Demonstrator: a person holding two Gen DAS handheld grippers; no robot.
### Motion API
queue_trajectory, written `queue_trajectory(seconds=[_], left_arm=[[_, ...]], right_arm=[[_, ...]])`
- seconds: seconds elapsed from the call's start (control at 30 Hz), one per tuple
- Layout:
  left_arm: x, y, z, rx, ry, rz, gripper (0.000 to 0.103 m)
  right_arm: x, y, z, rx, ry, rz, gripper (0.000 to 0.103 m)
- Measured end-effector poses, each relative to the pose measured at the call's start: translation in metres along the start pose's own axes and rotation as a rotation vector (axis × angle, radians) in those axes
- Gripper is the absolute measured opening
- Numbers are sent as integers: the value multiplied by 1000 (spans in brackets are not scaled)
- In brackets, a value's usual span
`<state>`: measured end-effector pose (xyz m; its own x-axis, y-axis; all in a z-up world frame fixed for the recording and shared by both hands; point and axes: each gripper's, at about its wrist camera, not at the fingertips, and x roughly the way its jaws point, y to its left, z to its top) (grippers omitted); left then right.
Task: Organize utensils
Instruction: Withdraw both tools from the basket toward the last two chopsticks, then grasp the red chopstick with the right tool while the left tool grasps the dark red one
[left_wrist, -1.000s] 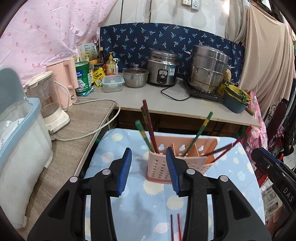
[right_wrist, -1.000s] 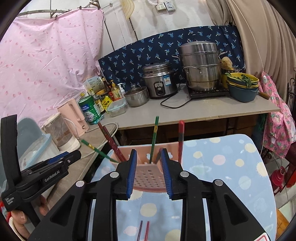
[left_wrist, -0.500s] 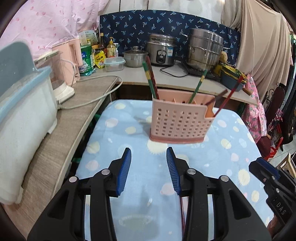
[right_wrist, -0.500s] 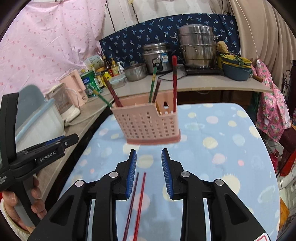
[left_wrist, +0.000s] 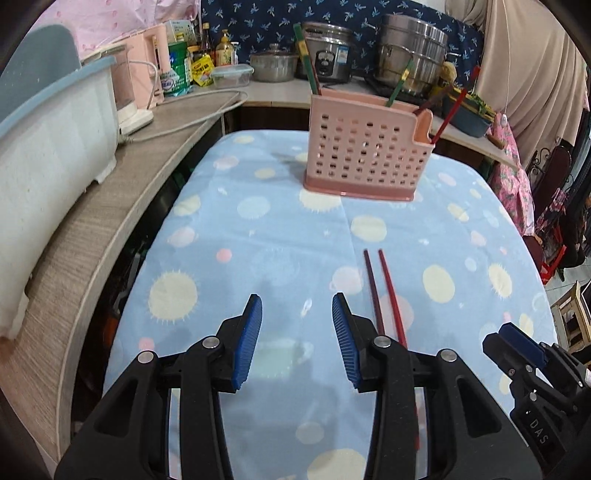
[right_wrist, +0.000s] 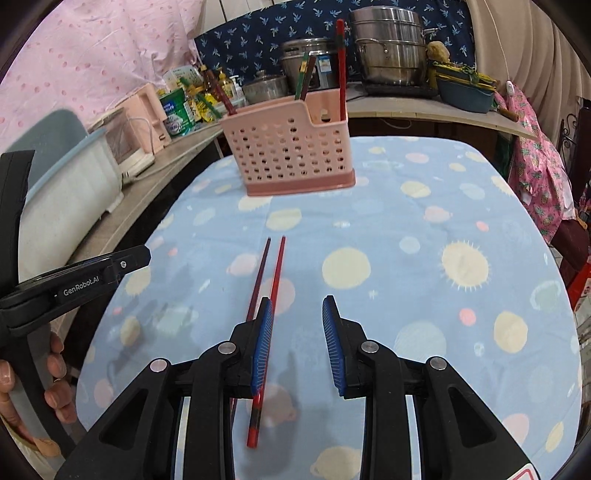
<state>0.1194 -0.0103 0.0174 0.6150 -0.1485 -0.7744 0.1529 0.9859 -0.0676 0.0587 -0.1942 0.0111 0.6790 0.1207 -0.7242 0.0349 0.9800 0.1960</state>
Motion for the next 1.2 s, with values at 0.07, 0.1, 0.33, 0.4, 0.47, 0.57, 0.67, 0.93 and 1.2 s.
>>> queue_trajectory(seconds=[0.07, 0.1, 0.33, 0.4, 0.47, 0.57, 0.67, 0.93, 1.2], left_arm=[[2, -1, -9, 6, 13, 5, 38], [2, -1, -12, 8, 18, 5, 38], [9, -2, -31, 10, 62, 12, 38], [11, -3, -36, 13, 73, 15, 42], [13, -4, -40, 16, 81, 18, 45], [16, -5, -46, 22, 96, 19, 45], [19, -6, -50, 27, 108, 20, 45], [23, -6, -56, 35, 126, 25, 50], [26, -9, -58, 41, 140, 22, 50]], right_arm=[[2, 2, -8, -4, 17, 4, 28], [4, 4, -13, -7, 25, 6, 28], [11, 12, -35, -14, 67, 16, 28], [13, 14, -40, -16, 77, 17, 28], [16, 15, -45, -18, 88, 19, 28], [20, 17, -51, -23, 105, 20, 28], [24, 20, -56, -26, 119, 23, 28], [35, 29, -65, -50, 147, 25, 27], [39, 34, -71, -101, 145, -13, 17]])
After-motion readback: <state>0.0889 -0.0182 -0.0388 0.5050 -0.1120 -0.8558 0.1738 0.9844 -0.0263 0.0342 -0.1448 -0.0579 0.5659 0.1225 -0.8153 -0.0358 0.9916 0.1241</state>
